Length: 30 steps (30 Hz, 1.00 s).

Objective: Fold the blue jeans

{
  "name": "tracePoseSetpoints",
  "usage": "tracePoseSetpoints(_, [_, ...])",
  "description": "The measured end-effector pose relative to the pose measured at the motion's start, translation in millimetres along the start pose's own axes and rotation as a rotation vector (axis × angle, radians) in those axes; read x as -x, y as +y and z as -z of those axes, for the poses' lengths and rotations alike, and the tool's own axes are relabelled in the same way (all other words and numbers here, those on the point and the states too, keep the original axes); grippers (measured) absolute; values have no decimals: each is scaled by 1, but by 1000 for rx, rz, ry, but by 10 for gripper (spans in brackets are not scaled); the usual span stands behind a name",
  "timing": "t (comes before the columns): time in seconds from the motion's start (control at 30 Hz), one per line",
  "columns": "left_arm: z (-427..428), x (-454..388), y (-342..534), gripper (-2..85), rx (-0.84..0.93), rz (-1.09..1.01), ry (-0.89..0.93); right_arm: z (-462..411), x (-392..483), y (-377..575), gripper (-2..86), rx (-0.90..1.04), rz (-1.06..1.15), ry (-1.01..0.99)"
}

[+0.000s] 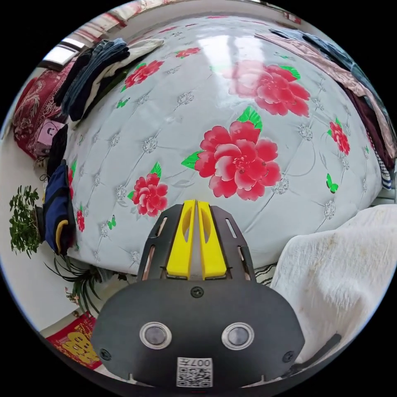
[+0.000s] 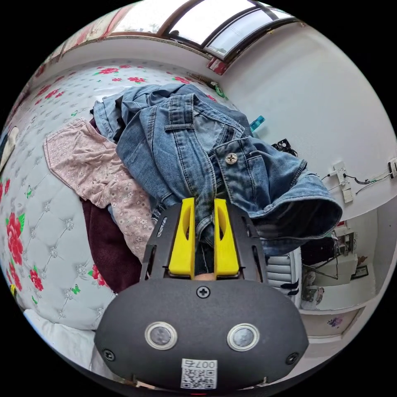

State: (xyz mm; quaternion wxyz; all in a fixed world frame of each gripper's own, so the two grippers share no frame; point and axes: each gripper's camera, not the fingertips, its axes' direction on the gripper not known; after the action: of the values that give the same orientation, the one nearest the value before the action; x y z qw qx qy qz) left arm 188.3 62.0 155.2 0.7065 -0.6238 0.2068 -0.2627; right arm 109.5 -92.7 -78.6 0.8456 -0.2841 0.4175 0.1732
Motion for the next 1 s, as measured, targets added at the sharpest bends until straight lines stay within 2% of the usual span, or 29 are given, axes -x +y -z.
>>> tracePoseSetpoints(0.07, [1, 15, 1, -3, 27, 75, 45, 32, 10, 10, 34, -135, 61, -54])
tracePoseSetpoints(0.13, [4, 26, 5, 7, 36, 123, 103, 75, 26, 28, 23, -281, 159, -189])
tracePoseSetpoints(0.23, [13, 42, 18, 50, -7, 169, 236, 136, 66, 65, 12, -430, 313, -497])
tracePoseSetpoints(0.3, [22, 50, 24, 60, -44, 168, 301, 174, 110, 95, 8, -493, 458, -821])
tracePoseSetpoints(0.37, [35, 60, 30, 64, -99, 170, 353, 201, 157, 117, 6, -492, 571, -1095])
tracePoseSetpoints(0.4, [46, 69, 34, 65, -148, 171, 377, 219, 200, 132, 5, -465, 624, -1120])
tracePoseSetpoints(0.47, [67, 93, 45, 67, -231, 183, 422, 247, 265, 154, 5, -476, 726, -1023])
tracePoseSetpoints(0.53, [79, 118, 56, 68, -276, 221, 445, 276, 301, 161, 6, -490, 725, -1155])
tracePoseSetpoints(0.6, [88, 146, 71, 70, -316, 268, 479, 318, 349, 169, 7, -431, 924, -1527])
tracePoseSetpoints(0.67, [95, 188, 97, 75, -371, 356, 512, 362, 391, 196, 10, -388, 1167, -1647])
tracePoseSetpoints(0.73, [94, 219, 120, 75, -384, 439, 502, 398, 415, 226, 16, -468, 1310, -1620])
tracePoseSetpoints(0.83, [82, 270, 162, 67, -352, 573, 449, 412, 440, 250, 30, -546, 1418, -1408])
tracePoseSetpoints(0.93, [79, 317, 205, 78, -346, 717, 418, 372, 439, 236, 41, -525, 1254, -1306])
tracePoseSetpoints(1.0, [88, 337, 223, 82, -355, 758, 369, 318, 437, 211, 49, -402, 1078, -1197])
